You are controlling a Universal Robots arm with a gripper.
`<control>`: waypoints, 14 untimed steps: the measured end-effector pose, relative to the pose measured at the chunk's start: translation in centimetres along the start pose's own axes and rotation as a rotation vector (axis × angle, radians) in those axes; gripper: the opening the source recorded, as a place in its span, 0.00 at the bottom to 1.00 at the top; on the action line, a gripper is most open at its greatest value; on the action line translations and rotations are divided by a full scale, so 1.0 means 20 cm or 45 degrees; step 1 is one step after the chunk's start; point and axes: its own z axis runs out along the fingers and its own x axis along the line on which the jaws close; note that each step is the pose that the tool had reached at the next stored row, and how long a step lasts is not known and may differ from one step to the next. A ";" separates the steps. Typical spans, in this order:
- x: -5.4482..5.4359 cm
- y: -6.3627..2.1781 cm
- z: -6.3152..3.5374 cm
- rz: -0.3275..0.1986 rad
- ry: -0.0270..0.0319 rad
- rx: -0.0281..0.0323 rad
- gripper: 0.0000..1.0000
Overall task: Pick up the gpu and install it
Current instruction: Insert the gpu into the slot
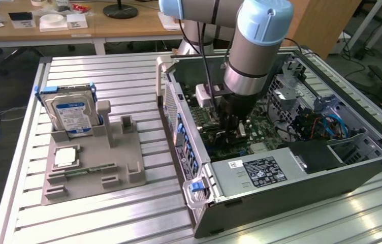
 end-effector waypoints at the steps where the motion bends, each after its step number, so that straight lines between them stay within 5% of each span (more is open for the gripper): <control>1: 0.00 -0.001 -0.021 0.000 0.0001 0.0007 0.41; 10: -0.01 -0.005 -0.218 0.000 -0.0002 0.0082 0.41; 14: -0.01 -0.006 -0.238 0.000 -0.0014 0.0131 0.40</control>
